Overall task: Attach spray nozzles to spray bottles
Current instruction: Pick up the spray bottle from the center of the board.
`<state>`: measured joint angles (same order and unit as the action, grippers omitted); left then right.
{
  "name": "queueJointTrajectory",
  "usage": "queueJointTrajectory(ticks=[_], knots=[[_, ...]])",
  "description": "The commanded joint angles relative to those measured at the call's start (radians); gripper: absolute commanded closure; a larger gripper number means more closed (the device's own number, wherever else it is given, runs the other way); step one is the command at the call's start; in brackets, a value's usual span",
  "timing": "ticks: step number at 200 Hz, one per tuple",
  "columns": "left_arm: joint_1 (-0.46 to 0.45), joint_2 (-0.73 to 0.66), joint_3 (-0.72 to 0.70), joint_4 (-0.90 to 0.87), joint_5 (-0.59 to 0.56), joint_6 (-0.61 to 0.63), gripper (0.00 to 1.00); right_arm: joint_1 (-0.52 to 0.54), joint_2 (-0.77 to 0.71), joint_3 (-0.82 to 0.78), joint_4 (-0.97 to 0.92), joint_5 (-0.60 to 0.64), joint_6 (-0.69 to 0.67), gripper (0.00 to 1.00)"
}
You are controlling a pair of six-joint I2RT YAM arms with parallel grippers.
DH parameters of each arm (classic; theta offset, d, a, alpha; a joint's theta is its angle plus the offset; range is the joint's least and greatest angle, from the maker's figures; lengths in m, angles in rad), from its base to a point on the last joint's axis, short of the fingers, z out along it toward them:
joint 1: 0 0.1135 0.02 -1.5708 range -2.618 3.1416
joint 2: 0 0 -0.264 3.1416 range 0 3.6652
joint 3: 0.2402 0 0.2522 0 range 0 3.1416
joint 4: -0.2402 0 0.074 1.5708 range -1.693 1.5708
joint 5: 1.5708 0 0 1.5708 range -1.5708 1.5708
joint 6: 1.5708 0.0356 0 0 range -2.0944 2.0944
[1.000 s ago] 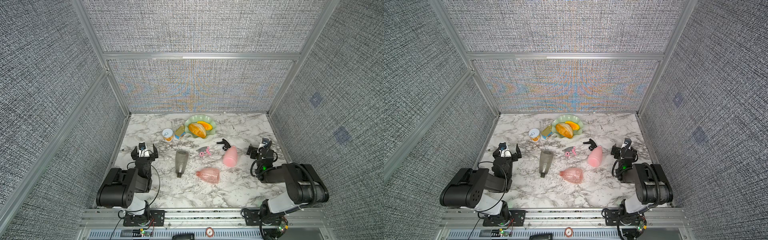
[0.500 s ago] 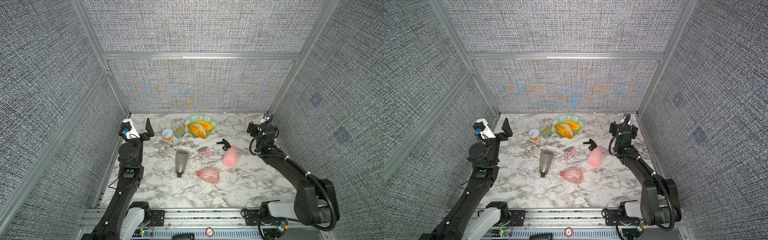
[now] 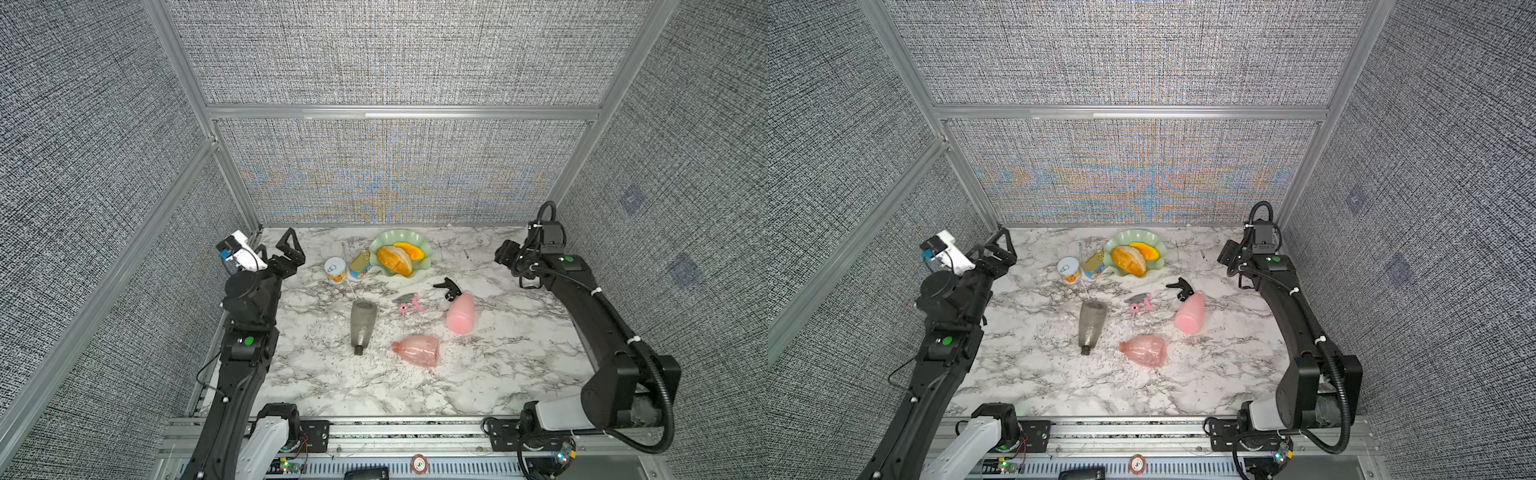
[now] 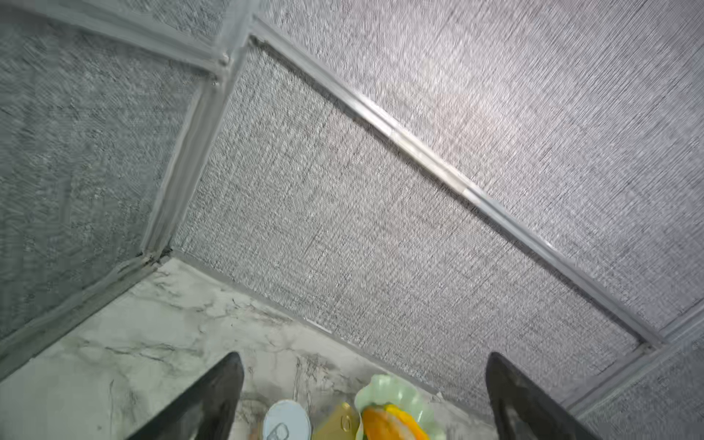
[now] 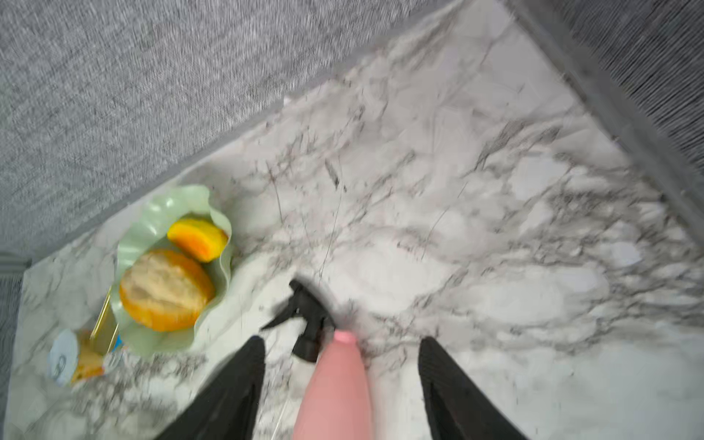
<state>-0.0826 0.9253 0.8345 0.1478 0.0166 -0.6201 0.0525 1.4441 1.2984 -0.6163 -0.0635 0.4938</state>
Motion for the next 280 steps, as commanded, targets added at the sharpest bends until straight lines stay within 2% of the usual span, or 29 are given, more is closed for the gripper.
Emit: queueJointTrajectory(ticks=[1, 19, 34, 61, 84, 130, 147, 194, 230, 280], knots=[[0.001, 0.076, 0.024, -0.058, 0.155, -0.015, 0.09, 0.005, 0.011, 0.009, -0.196, -0.135, 0.008, 0.23], [0.000, 0.121, 0.010, -0.023, 0.241, -0.013, 0.14, 0.003, 0.030, -0.006, -0.234, -0.178, -0.001, 0.19], [0.001, 0.134, -0.027, 0.030, 0.286, -0.052, 0.14, 0.008, 0.057, -0.021, -0.253, -0.250, -0.008, 0.18], [0.003, 0.170, -0.056, 0.119, 0.489, -0.127, 0.12, 0.016, 0.120, -0.062, -0.246, -0.339, 0.014, 0.17], [0.004, 0.206, -0.036, 0.106, 0.547, -0.134, 0.12, 0.045, 0.183, -0.067, -0.228, -0.376, 0.022, 0.16], [0.004, 0.194, -0.071, 0.124, 0.567, -0.142, 0.10, 0.064, 0.317, -0.014, -0.232, -0.392, 0.024, 0.15], [0.003, 0.193, -0.079, 0.132, 0.566, -0.153, 0.10, 0.066, 0.355, 0.023, -0.276, -0.354, 0.002, 0.15], [0.004, 0.205, -0.087, 0.147, 0.586, -0.180, 0.10, 0.075, 0.418, 0.029, -0.282, -0.335, -0.005, 0.15], [0.003, 0.206, -0.086, 0.140, 0.584, -0.177, 0.10, 0.072, 0.478, 0.011, -0.248, -0.382, -0.002, 0.15], [0.006, 0.208, -0.089, 0.134, 0.578, -0.170, 0.10, 0.082, 0.492, -0.004, -0.206, -0.387, 0.019, 0.18]])
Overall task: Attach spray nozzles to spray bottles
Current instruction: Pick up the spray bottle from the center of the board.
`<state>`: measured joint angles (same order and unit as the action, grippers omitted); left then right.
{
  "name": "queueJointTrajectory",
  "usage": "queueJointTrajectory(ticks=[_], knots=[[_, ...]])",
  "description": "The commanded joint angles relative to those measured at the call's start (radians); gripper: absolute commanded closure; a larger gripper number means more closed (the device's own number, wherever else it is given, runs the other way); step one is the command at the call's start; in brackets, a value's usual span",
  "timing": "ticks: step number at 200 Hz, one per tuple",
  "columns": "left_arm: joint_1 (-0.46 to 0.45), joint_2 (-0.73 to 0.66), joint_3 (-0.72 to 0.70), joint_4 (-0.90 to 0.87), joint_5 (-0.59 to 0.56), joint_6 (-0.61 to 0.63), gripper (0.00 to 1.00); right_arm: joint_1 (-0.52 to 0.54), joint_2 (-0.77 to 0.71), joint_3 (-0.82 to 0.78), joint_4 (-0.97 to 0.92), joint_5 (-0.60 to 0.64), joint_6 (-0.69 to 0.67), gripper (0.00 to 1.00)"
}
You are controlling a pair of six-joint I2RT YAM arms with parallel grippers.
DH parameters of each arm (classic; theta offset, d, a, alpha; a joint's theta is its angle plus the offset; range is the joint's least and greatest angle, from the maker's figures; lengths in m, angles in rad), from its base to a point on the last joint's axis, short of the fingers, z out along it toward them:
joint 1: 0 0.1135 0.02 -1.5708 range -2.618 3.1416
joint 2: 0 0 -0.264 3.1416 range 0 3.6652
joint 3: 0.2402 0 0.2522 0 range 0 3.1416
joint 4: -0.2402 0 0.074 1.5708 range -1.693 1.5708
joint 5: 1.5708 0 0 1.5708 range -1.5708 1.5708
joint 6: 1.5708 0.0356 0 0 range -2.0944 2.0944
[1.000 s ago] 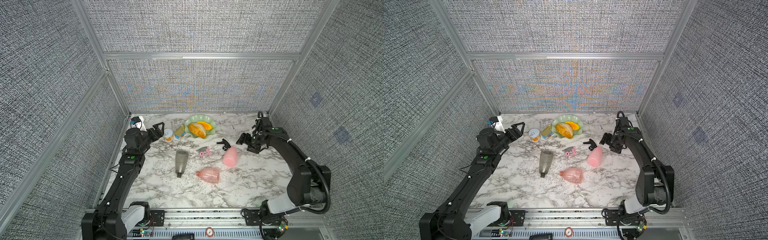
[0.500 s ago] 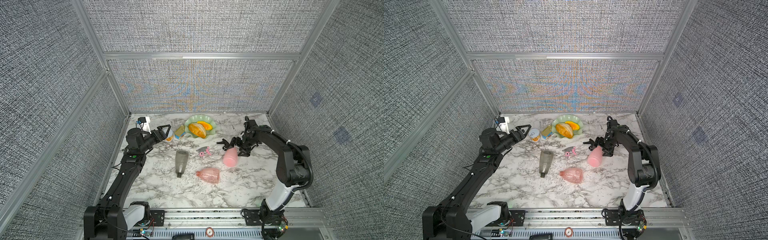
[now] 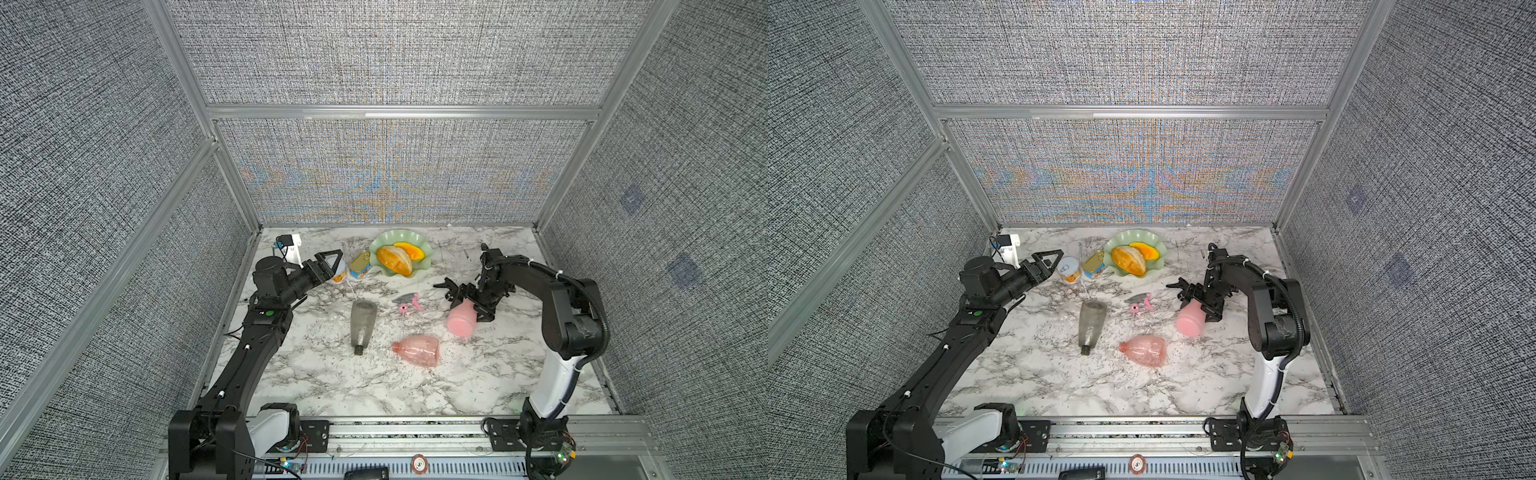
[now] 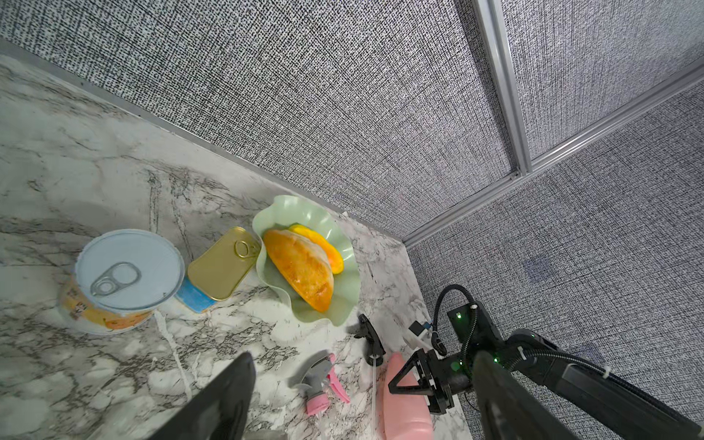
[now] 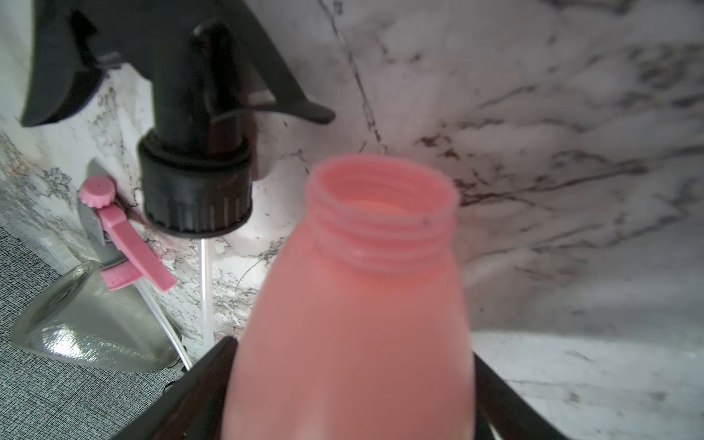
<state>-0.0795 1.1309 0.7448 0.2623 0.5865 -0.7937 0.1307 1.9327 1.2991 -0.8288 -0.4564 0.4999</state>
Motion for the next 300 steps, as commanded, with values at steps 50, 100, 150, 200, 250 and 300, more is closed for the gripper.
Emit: queueJointTrajectory(ticks=[50, 100, 150, 200, 250, 300], knots=[[0.004, 0.020, 0.006, 0.021, 0.018, 0.004, 0.10, 0.004, -0.037, -0.030, 0.027, 0.025, 0.009, 0.22], [0.004, 0.047, 0.004, 0.041, 0.038, -0.005, 0.10, 0.007, -0.123, -0.054, 0.044, 0.067, -0.004, 0.22], [0.004, 0.103, -0.017, 0.153, 0.131, -0.056, 0.10, 0.068, -0.259, -0.040, 0.075, 0.156, -0.024, 0.22], [-0.060, 0.127, -0.055, 0.373, 0.214, -0.092, 0.08, 0.185, -0.411, 0.048, 0.103, 0.254, -0.043, 0.22], [-0.249, 0.067, -0.019, 0.224, 0.121, 0.215, 0.06, 0.308, -0.479, 0.174, 0.098, 0.311, -0.057, 0.22], [-0.493, 0.013, -0.020, 0.178, -0.028, 0.456, 0.05, 0.416, -0.523, 0.230, 0.129, 0.321, -0.050, 0.22]])
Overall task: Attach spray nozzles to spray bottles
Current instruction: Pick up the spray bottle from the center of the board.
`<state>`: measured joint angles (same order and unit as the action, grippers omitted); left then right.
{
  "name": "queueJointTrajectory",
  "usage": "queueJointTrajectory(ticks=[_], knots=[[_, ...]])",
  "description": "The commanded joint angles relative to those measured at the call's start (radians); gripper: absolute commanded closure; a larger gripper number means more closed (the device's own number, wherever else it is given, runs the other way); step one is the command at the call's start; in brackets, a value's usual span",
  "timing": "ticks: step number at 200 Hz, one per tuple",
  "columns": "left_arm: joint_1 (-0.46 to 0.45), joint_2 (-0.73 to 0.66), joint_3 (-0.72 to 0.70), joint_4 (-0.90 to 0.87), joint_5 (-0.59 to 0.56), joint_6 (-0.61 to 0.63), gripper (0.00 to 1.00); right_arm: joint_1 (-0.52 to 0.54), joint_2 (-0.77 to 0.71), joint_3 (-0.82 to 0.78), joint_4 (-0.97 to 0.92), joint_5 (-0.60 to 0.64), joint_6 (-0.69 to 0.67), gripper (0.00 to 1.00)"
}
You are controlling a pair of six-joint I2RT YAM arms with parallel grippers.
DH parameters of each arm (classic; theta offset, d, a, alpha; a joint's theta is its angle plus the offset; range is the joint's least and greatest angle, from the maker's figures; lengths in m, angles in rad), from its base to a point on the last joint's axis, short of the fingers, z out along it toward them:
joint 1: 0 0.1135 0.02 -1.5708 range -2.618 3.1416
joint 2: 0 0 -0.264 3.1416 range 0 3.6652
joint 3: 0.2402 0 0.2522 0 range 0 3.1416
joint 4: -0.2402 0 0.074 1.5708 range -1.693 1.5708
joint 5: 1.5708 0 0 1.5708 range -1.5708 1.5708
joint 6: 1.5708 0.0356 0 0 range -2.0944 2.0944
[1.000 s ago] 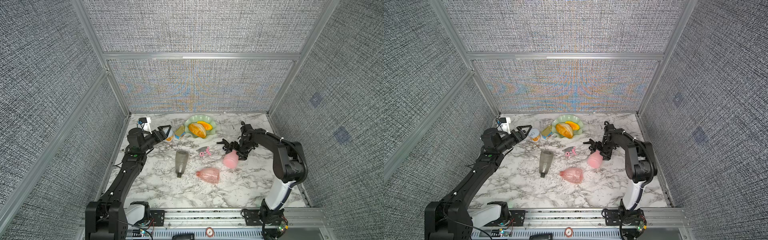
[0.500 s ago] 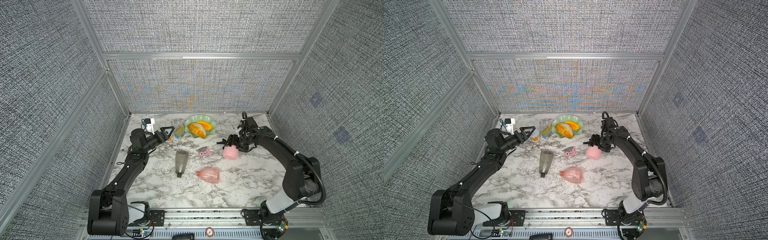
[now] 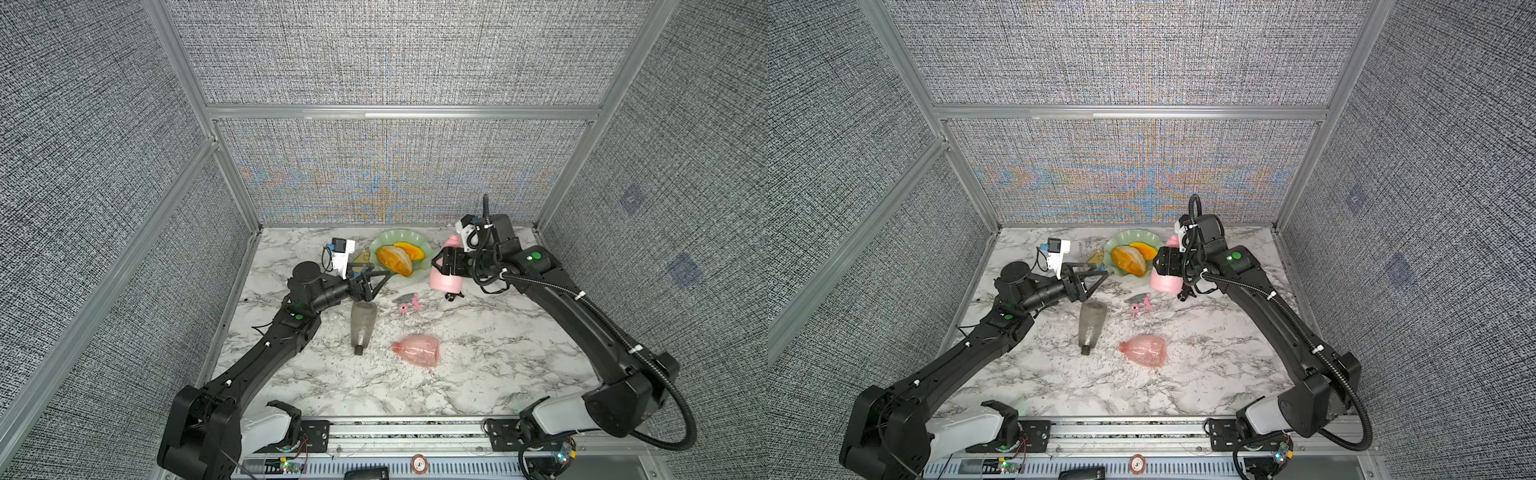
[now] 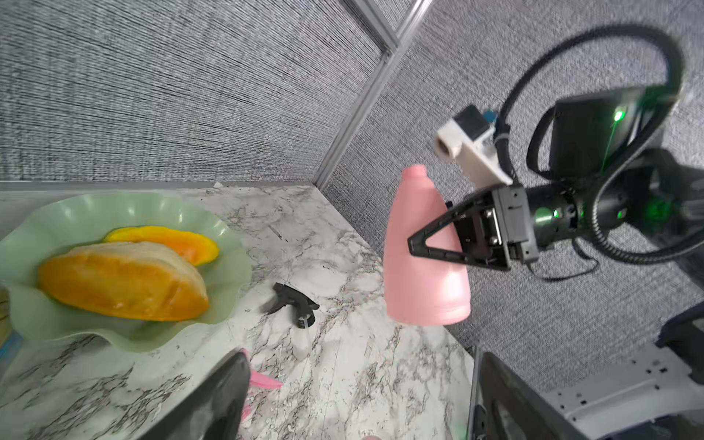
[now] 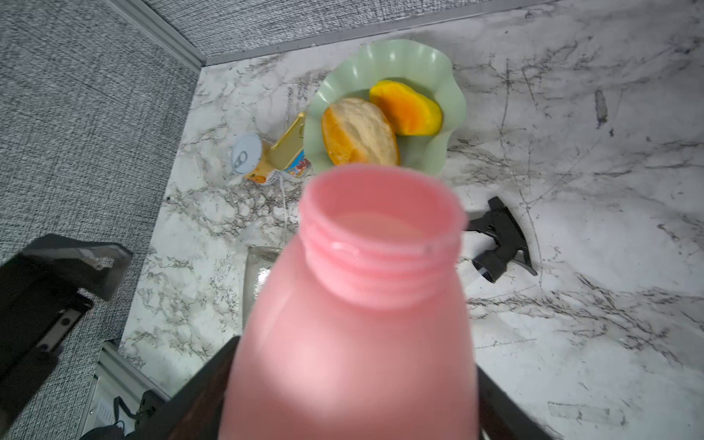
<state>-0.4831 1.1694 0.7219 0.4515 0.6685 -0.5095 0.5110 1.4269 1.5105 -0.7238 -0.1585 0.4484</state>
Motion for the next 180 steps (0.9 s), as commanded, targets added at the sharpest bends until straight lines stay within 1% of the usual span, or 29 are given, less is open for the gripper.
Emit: queueJointTrajectory(ticks=[1, 29, 47, 65, 90, 122, 152, 180], knots=[[-0.097, -0.027, 0.002, -0.011, -0.114, 0.177, 0.04, 0.037, -0.018, 0.019, 0.025, 0.024, 0.001, 0.22], [-0.265, -0.005, 0.006, 0.032, -0.232, 0.292, 0.01, 0.088, -0.054, 0.015, 0.057, 0.035, 0.000, 0.22], [-0.313, 0.035, 0.010, 0.074, -0.274, 0.302, 0.01, 0.102, -0.078, 0.016, 0.069, 0.051, 0.002, 0.22], [-0.329, 0.060, -0.011, 0.182, -0.290, 0.266, 0.01, 0.121, -0.102, 0.006, 0.082, 0.067, 0.003, 0.22], [-0.351, 0.092, 0.000, 0.246, -0.308, 0.256, 0.01, 0.143, -0.134, -0.032, 0.111, 0.100, 0.003, 0.22], [-0.354, 0.131, -0.001, 0.348, -0.276, 0.201, 0.01, 0.168, -0.152, -0.050, 0.113, 0.135, 0.000, 0.22], [-0.356, 0.158, 0.010, 0.366, -0.293, 0.191, 0.01, 0.183, -0.153, -0.059, 0.126, 0.143, 0.003, 0.22], [-0.356, 0.193, 0.026, 0.388, -0.279, 0.182, 0.01, 0.198, -0.142, -0.062, 0.136, 0.143, 0.002, 0.22]])
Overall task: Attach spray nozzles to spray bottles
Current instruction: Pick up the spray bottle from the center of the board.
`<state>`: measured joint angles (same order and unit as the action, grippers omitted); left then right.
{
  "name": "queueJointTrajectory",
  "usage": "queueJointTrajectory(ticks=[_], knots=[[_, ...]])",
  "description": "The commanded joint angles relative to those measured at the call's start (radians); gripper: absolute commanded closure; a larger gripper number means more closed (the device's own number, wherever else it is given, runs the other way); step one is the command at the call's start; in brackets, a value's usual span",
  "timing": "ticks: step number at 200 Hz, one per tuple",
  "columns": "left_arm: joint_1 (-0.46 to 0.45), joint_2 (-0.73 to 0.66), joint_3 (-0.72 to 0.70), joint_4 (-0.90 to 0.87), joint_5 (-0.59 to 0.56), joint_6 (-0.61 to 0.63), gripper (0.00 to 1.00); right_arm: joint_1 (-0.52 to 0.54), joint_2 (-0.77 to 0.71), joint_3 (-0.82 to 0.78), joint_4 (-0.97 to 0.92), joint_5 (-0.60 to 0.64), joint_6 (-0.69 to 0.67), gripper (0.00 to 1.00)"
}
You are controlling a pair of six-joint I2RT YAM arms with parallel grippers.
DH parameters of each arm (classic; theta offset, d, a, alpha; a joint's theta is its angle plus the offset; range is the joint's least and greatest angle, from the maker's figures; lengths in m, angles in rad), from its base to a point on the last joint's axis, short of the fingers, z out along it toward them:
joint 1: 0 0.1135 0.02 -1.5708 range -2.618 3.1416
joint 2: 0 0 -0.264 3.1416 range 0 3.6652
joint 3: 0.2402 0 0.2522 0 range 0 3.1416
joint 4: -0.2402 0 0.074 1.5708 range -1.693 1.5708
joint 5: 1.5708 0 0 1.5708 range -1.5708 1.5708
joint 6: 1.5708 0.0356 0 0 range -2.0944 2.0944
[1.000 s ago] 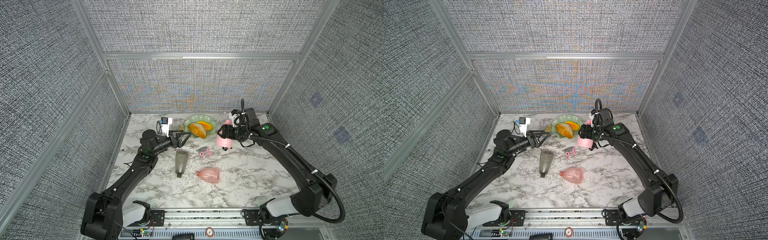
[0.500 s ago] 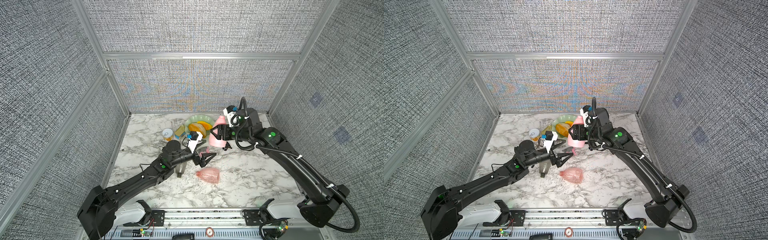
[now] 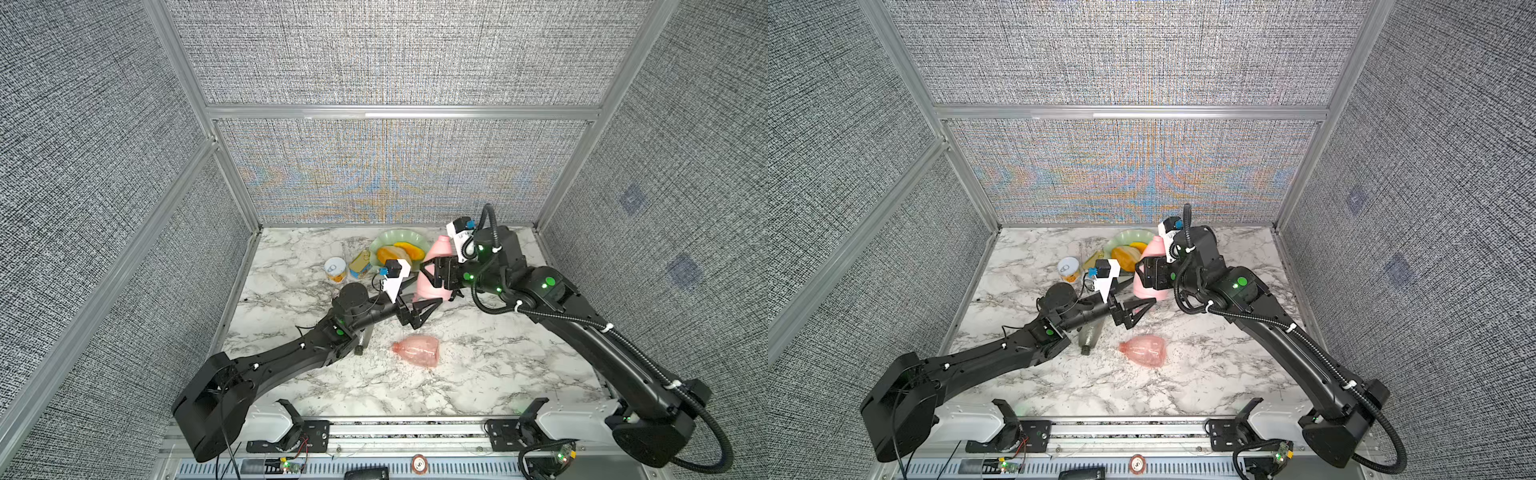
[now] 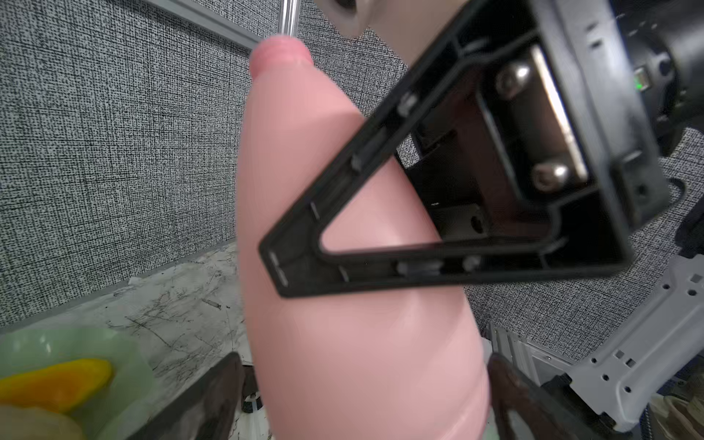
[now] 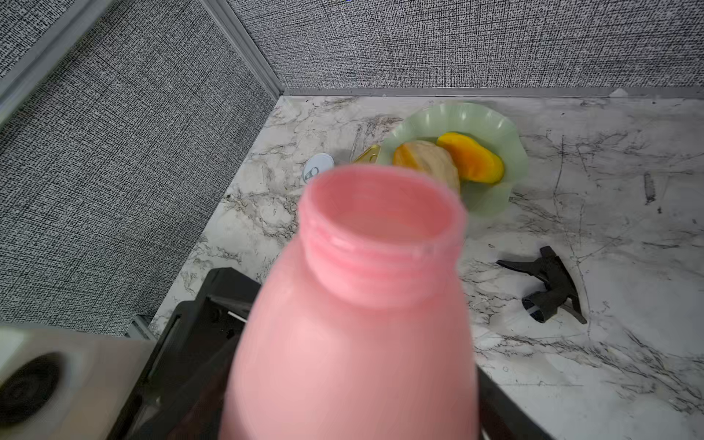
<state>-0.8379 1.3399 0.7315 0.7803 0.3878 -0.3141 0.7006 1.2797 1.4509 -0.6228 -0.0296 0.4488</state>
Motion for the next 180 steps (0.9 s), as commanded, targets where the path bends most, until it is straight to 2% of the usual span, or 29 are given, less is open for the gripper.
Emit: queueJointTrajectory(ticks=[1, 105, 115, 134, 169, 180], knots=[[-0.001, 0.024, 0.018, 0.058, 0.002, -0.013, 0.01, 0.009, 0.006, -0.004, 0.036, 0.014, 0.002, 0.22], [-0.001, 0.101, 0.065, 0.084, 0.008, -0.020, 0.09, 0.029, 0.015, -0.014, 0.078, 0.013, 0.001, 0.22], [-0.001, 0.102, 0.061, 0.101, 0.001, -0.023, 0.09, 0.031, 0.017, -0.014, 0.079, 0.017, 0.000, 0.22], [-0.001, 0.101, 0.053, 0.128, 0.000, -0.028, 0.01, 0.033, 0.017, -0.021, 0.083, 0.032, -0.002, 0.22], [-0.001, 0.108, 0.056, 0.119, 0.021, -0.019, 0.01, 0.037, 0.008, -0.033, 0.084, 0.076, -0.014, 0.22], [-0.001, 0.110, 0.058, 0.107, 0.020, -0.017, 0.04, 0.037, 0.004, -0.035, 0.087, 0.088, -0.017, 0.22]])
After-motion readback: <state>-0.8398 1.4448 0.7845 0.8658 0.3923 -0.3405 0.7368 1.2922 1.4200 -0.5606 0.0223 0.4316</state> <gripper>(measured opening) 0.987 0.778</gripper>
